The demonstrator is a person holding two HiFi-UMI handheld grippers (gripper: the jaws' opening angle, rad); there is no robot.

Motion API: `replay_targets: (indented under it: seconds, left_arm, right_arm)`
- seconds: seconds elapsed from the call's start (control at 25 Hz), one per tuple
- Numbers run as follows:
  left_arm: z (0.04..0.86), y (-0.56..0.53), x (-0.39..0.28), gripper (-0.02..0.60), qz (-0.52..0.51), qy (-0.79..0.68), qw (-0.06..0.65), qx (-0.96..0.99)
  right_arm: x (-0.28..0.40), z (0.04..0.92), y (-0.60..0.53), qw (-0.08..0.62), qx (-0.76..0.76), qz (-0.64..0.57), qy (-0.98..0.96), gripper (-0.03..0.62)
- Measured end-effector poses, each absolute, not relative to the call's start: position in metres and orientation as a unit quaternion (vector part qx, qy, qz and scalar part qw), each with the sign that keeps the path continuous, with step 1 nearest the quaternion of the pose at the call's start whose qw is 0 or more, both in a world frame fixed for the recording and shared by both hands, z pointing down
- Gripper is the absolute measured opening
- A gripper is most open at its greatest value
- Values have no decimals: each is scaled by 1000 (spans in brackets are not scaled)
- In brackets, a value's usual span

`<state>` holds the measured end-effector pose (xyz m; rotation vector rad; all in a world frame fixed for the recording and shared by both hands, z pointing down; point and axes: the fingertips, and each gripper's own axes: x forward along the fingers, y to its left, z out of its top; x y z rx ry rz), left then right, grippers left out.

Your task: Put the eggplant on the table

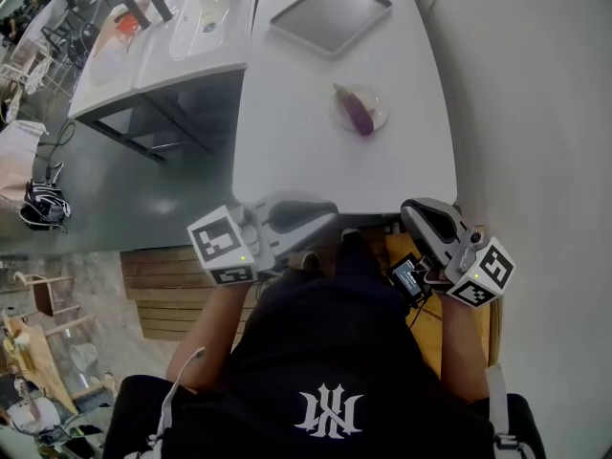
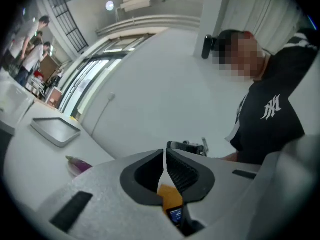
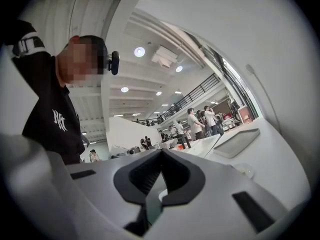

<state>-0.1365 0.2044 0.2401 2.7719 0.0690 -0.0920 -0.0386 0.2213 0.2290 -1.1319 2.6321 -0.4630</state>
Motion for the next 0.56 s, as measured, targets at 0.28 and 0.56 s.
replay_targets:
  seconds: [0.28,0.56]
  left_arm:
    - [248,215,-132,20,25,17,130,991]
    - [257,292,-117,20,24,66,175,982]
  right_arm:
    - [-66,231,216,108,-375,-154,908,3]
    - [-74,240,271,101,-371,-195,903,3]
